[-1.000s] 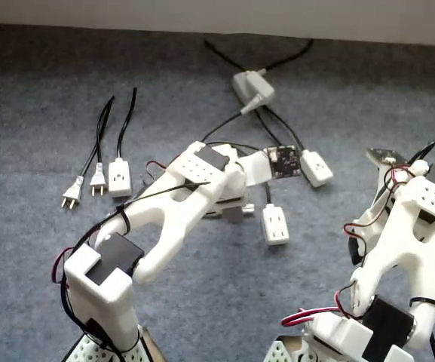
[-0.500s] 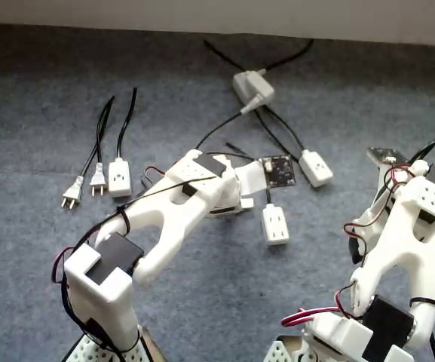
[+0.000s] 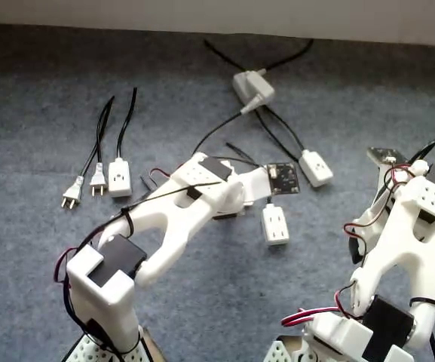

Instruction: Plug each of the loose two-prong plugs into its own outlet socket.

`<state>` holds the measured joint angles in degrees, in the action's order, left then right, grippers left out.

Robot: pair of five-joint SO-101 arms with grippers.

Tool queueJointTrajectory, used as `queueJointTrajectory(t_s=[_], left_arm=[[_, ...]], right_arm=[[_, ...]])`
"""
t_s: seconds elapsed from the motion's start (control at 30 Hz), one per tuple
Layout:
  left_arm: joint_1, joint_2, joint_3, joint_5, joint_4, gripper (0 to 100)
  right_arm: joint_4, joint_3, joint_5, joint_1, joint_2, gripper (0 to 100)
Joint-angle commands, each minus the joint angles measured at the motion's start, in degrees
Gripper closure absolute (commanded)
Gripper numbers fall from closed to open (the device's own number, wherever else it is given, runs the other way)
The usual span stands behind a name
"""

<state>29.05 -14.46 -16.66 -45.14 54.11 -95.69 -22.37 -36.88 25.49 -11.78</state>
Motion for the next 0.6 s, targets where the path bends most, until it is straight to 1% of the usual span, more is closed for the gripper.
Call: queueJointTrajectory(t_s=[0.0, 0.03, 0.13, 0.2, 0.27, 0.33, 0.43, 0.57], left_arm=[[1.01, 0.57, 0.31, 0.53, 0.88, 96], [1.01, 0.48, 0.31, 0.53, 0.7, 99], [1.36, 0.75, 0.31, 0.7, 0.88, 99], [1.63, 1.27, 0.92, 4.4, 0.97, 99], [0.4, 3.47, 2.59, 9.05, 0.97, 99], [-0.57, 6.9, 3.12, 11.78, 0.97, 99], [-0.66, 13.85, 2.33, 13.71, 2.11, 99], [1.89, 24.66, -0.92, 17.41, 2.99, 99]], right_arm=[[0.31, -0.04, -0.35, 0.13, -2.07, 74.2], [0.31, -0.04, -0.35, 0.13, -2.07, 74.2], [0.4, -0.04, -0.35, 0.04, -2.15, 74.2], [0.48, 0.22, -0.35, 0.04, -2.15, 74.2], [0.48, 0.57, -0.35, 0.04, -2.15, 74.2], [0.48, 1.01, -0.35, 0.04, -2.24, 74.2], [0.48, 2.68, -0.26, 0.04, -4.35, 74.2], [1.01, 2.77, -0.26, -0.04, -12.35, 74.2]])
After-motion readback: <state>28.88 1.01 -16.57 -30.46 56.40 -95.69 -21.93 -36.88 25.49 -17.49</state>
